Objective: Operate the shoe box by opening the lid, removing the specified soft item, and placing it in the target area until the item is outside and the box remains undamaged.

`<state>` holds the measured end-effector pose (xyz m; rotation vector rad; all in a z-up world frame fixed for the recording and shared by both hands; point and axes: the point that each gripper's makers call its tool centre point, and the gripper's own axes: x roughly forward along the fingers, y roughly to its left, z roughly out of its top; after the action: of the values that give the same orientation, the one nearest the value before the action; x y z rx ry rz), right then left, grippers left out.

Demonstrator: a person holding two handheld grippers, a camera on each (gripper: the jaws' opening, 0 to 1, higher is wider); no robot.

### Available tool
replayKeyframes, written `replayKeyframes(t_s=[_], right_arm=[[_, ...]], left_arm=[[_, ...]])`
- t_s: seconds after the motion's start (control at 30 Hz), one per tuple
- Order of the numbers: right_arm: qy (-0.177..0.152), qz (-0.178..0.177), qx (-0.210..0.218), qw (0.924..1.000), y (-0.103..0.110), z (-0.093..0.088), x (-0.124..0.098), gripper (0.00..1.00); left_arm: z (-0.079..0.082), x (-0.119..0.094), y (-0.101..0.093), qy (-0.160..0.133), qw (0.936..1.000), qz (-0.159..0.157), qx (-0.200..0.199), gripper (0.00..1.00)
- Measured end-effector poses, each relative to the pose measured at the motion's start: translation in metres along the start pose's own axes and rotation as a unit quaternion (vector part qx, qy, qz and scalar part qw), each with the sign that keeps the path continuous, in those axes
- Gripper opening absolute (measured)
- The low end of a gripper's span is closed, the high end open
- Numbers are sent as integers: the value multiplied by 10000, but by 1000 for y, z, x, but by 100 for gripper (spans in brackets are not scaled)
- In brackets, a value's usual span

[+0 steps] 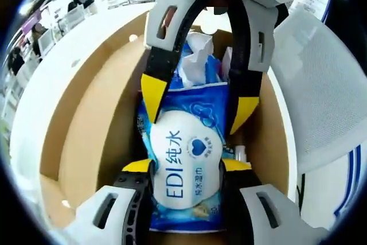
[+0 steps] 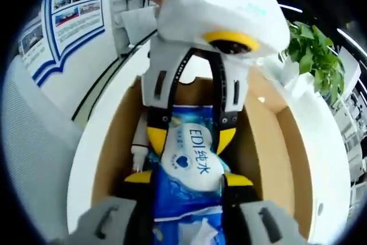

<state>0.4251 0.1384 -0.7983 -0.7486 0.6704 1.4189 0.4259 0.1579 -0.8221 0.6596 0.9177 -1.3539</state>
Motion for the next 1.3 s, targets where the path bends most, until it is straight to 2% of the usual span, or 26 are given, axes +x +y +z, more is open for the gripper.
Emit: replayKeyframes(t_s=[0.27, 0.4, 0.5, 0.53, 0.67, 0.87, 0.9, 1.17, 1.23, 1.27, 1.3], right_arm=[[-330, -151, 818, 9960, -3, -2, -14, 36], [-356, -317, 1011, 9937, -9, -6, -21, 30], [-457, -493, 1388, 9880, -14, -7, -27, 27], [-534, -486, 1624, 9841, -13, -6, -30, 26], [-499, -443, 1892, 9797, -6, -11, -34, 24], [-542, -342, 2817, 9574, -2, -19, -25, 21], [-511, -282, 3015, 9517, -1, -19, -23, 21], [-457, -264, 3260, 9439, -9, -15, -22, 20], [-511, -248, 3507, 9347, -14, -14, -20, 19], [-501, -216, 3730, 9262, -16, -14, -19, 19], [-525, -216, 3740, 9257, -19, -13, -19, 19]], left_arm=[[0, 0, 0, 5, 10000, 25, 18, 46], [0, -1, 1, 16, 10000, 39, 38, 46], [0, -1, 0, 15, 10000, 51, 41, 46], [0, -2, 1, 16, 10000, 56, 45, 46], [0, -3, 0, 31, 9999, 73, 63, 46], [-1, -3, 0, 60, 9999, 106, 86, 46], [-1, -3, 0, 64, 9999, 112, 91, 46], [-2, -5, 0, 81, 9997, 171, 124, 45], [-2, -5, 0, 84, 9997, 184, 135, 45], [-2, -5, 0, 81, 9997, 194, 147, 45], [-3, -5, 0, 77, 9997, 200, 145, 45]])
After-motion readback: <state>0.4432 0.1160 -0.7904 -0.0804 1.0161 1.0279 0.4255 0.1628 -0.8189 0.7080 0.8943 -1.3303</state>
